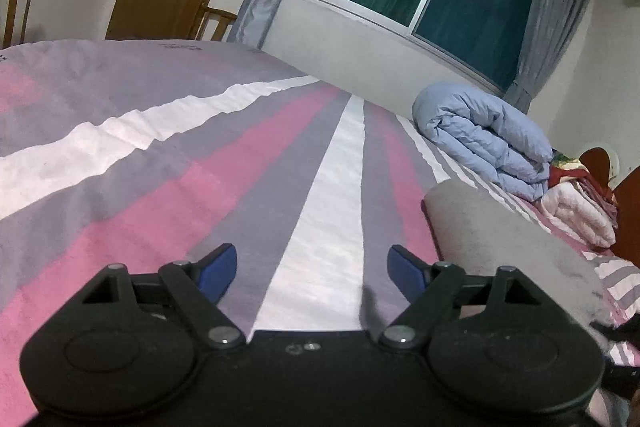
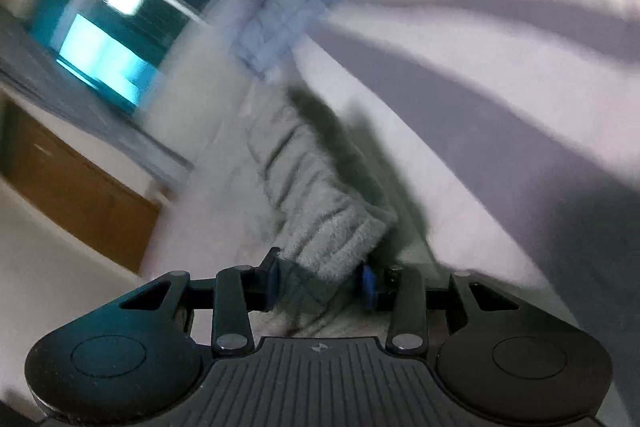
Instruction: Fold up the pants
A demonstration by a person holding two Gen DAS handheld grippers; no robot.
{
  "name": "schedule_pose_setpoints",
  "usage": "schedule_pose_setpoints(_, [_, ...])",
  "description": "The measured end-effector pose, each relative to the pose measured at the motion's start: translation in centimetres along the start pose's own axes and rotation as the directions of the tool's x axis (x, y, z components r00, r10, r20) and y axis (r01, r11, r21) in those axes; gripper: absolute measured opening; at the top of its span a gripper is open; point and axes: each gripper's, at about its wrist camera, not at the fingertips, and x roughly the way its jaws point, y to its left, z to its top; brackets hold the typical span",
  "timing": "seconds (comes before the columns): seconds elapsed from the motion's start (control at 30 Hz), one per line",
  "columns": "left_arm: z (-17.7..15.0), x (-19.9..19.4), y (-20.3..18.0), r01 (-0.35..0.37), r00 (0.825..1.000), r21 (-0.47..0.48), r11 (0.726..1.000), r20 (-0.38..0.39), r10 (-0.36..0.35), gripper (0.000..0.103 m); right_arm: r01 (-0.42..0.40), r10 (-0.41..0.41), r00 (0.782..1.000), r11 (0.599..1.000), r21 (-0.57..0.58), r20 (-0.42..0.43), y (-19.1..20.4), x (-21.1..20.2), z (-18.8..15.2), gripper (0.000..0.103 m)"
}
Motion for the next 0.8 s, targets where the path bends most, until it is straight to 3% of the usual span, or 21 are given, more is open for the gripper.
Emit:
schedule_pose_setpoints(0.17, [0.3,-0.3,-1.1,0.018,1.0,0.046,0.999,0.011,-0.019,0.076,0.007,-0.007,1.0,0.999,-0.054,0.005,1.1,-0.5,0.3,0.048])
schedule_pose_setpoints(0.27, [0.8,-0.6,-2.7,0.056,0.998,0.127,0.99,0.033,-0.061,0.078,0.071,-0.055,0.992,0.987,-0.144,0.112,2.3,-3.2,0.2,0.06])
schedule_pose_setpoints(0.37, [1.7,0.0,-4.9,0.101,0.993,0.198,0.975,0.041,-0.111,0.08,0.093,-0.038,0.978,0.959,-0.268,0.203,4.0,-4.9,0.3,0.061])
schedule_pose_setpoints(0.5, [3.1,2.2,-8.9,0.177,0.983,0.283,0.943,-0.01,-0.182,0.078,0.08,0.007,0.984,0.874,-0.48,0.177,7.5,-2.9,0.1,0.061])
schedule_pose_setpoints(0.53, [3.3,3.1,-9.9,0.163,0.986,0.316,0.935,-0.018,-0.166,0.078,0.088,0.002,0.986,0.843,-0.531,0.167,8.2,-2.0,-0.1,0.06])
schedule_pose_setpoints(0.63, [3.2,6.7,-11.4,0.154,0.987,0.348,0.925,-0.106,-0.124,0.073,0.161,-0.124,0.987,0.753,-0.638,0.103,9.0,2.6,-0.5,0.028])
schedule_pose_setpoints(0.7, [2.1,9.1,-11.5,0.151,0.979,0.36,0.921,-0.184,-0.088,0.074,0.202,-0.225,0.973,0.733,-0.649,0.048,7.8,5.8,-0.7,0.028])
schedule_pose_setpoints(0.8, [1.4,9.7,-11.0,0.16,0.976,0.352,0.922,-0.194,-0.095,0.077,0.2,-0.21,0.975,0.716,-0.669,0.066,7.7,6.5,-0.8,0.028])
